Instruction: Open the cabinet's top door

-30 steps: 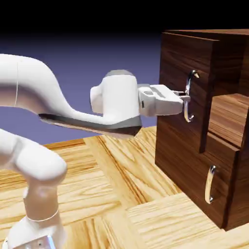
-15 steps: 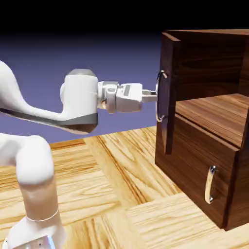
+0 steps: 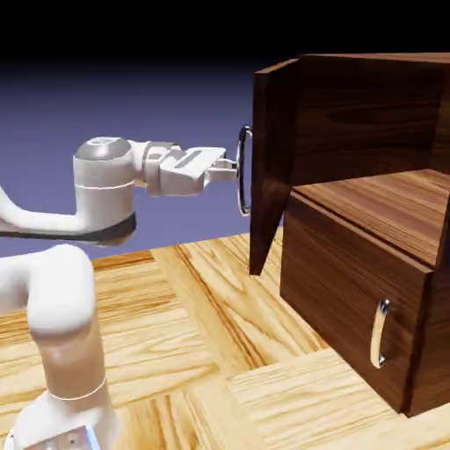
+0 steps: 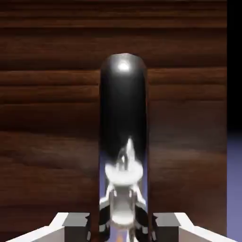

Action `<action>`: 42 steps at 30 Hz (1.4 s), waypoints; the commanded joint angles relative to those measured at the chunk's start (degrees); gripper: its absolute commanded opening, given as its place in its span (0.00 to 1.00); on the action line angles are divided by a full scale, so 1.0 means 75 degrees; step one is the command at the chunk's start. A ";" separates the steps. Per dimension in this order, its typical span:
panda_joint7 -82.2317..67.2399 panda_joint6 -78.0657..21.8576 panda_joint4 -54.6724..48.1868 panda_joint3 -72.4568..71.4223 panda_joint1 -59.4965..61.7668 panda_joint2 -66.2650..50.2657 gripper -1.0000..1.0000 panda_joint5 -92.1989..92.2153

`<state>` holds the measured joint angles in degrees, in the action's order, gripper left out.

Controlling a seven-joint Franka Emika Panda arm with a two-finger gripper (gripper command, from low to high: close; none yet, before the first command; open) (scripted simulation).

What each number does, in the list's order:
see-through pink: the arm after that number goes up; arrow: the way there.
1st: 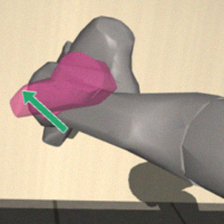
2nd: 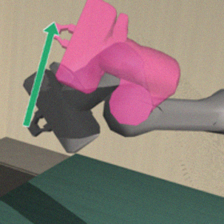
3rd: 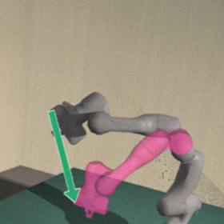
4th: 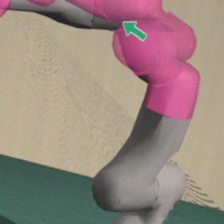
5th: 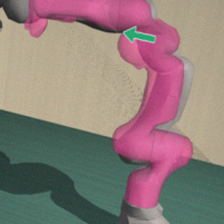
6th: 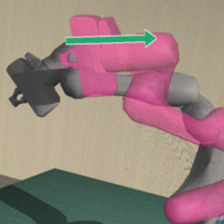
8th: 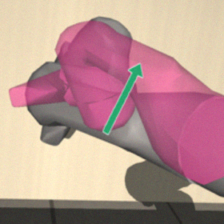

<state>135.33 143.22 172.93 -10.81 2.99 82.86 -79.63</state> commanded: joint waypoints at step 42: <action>-0.1338 -1.0811 -0.8272 -0.8523 0.3816 -0.0979 0.00 0.7453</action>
<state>125.30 62.21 110.89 -74.70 31.60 75.52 -23.71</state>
